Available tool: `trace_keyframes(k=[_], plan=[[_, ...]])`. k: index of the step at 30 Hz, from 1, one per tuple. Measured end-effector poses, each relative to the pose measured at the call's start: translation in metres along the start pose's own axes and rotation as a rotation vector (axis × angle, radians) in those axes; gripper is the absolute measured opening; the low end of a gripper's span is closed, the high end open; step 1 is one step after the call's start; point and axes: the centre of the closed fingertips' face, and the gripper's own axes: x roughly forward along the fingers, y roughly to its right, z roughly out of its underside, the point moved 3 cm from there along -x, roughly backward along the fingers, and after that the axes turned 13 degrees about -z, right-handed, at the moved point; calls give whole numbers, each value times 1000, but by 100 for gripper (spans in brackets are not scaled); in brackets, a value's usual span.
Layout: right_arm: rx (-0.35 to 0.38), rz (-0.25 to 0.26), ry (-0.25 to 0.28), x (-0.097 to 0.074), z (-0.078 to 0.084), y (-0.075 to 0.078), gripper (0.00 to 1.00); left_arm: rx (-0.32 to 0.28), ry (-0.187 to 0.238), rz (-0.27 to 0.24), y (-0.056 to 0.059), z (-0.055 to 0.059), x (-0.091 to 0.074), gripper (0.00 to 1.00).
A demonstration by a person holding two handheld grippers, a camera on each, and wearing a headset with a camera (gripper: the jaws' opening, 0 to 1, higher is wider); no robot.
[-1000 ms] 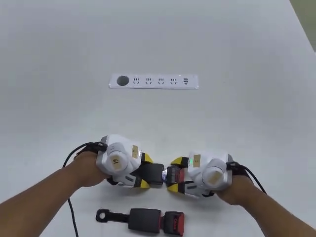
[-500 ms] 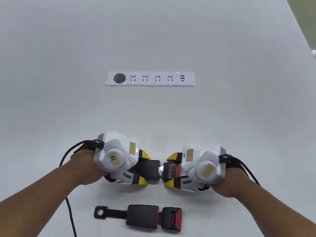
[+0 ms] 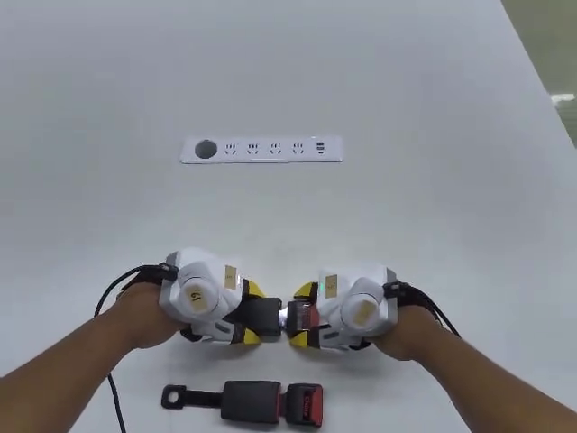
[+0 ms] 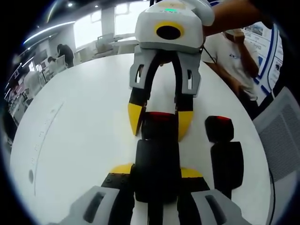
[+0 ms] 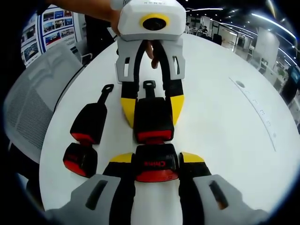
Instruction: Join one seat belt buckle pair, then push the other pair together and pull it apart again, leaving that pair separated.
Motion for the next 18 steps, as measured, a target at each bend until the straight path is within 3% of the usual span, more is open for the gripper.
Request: trace_keyframes(k=[18], plan=[[-12,-3,-7,2,1,0,33,-9,-8,-12,0,2,2,35]])
